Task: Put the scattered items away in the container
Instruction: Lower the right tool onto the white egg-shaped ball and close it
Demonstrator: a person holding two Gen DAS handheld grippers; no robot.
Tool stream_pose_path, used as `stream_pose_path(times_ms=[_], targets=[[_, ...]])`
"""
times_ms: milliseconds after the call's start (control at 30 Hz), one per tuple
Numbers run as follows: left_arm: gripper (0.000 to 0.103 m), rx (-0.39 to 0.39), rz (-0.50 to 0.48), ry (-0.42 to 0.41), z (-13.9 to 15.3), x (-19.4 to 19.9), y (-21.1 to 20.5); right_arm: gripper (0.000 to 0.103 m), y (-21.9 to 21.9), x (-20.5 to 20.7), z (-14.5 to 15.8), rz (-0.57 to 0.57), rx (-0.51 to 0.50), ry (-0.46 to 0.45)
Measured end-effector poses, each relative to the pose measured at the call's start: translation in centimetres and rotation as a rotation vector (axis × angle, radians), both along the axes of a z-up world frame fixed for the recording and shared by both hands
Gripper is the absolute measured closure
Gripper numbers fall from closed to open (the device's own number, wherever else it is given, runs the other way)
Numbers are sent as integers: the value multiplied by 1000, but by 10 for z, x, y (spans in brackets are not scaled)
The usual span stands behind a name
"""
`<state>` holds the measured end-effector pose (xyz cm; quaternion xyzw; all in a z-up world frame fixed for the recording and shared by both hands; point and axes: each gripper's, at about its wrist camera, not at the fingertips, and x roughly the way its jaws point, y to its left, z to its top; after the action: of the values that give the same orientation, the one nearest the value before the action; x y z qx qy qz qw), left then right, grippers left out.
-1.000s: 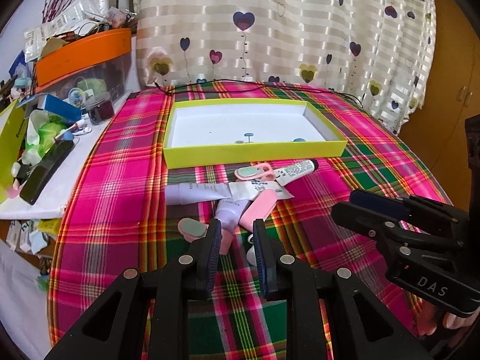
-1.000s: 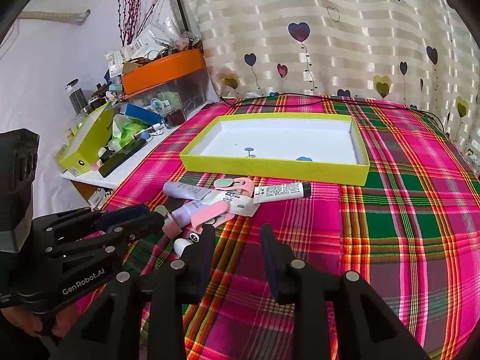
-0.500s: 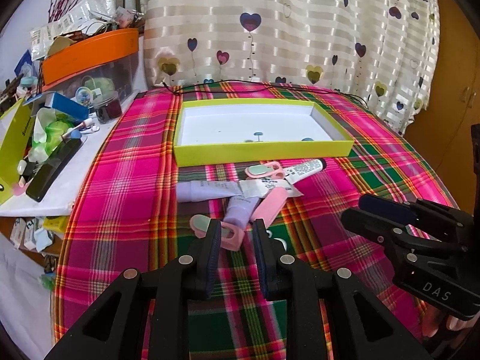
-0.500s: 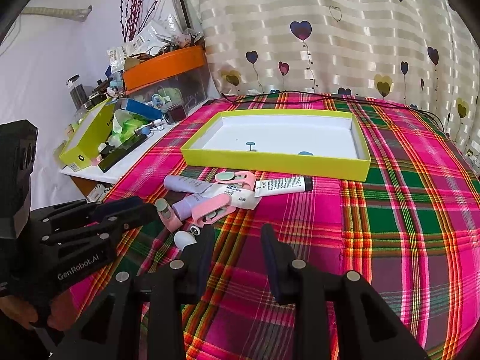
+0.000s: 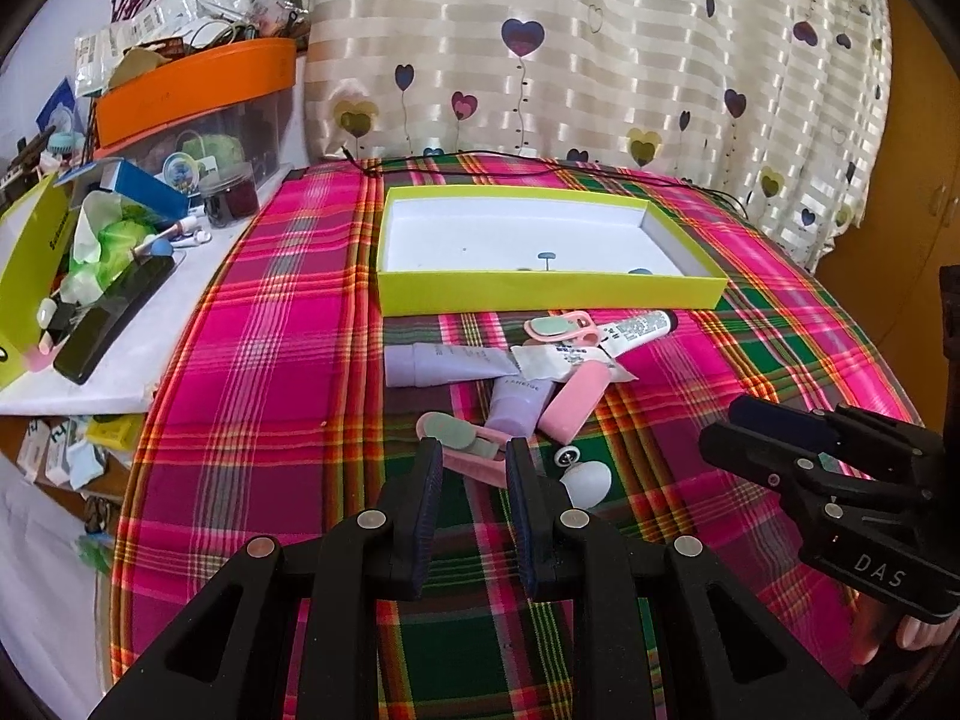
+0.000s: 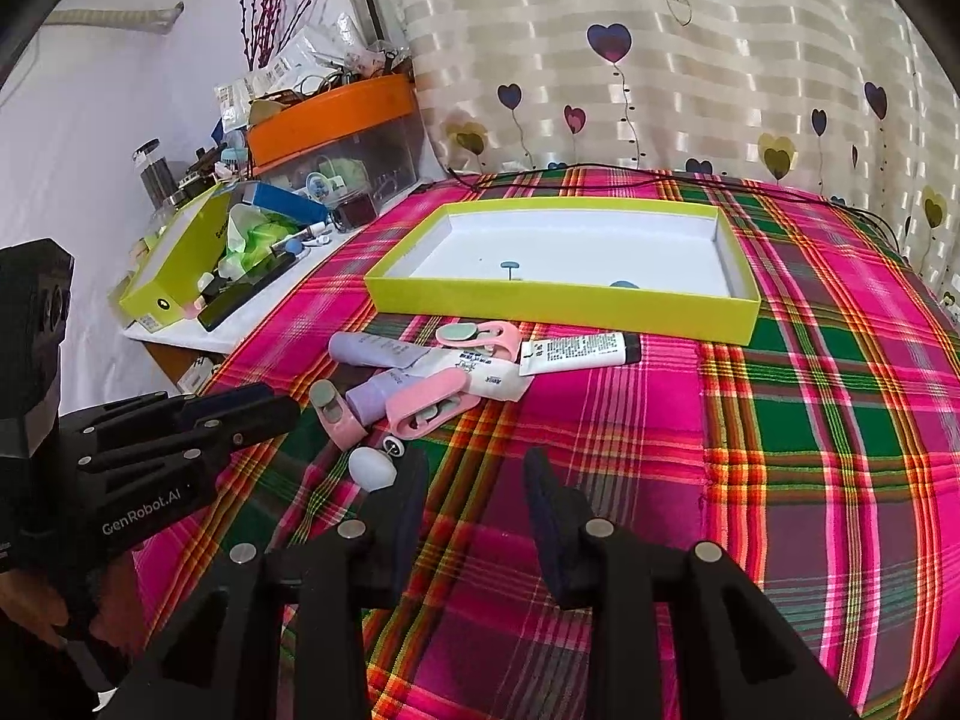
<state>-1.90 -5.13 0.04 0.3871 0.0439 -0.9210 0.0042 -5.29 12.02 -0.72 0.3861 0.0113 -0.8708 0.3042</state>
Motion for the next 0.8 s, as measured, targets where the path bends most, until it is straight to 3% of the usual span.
stream_pose_path(times_ms=[800], targets=[[81, 25, 23, -14, -11, -4, -23, 69, -26, 1, -13, 81, 12, -37]])
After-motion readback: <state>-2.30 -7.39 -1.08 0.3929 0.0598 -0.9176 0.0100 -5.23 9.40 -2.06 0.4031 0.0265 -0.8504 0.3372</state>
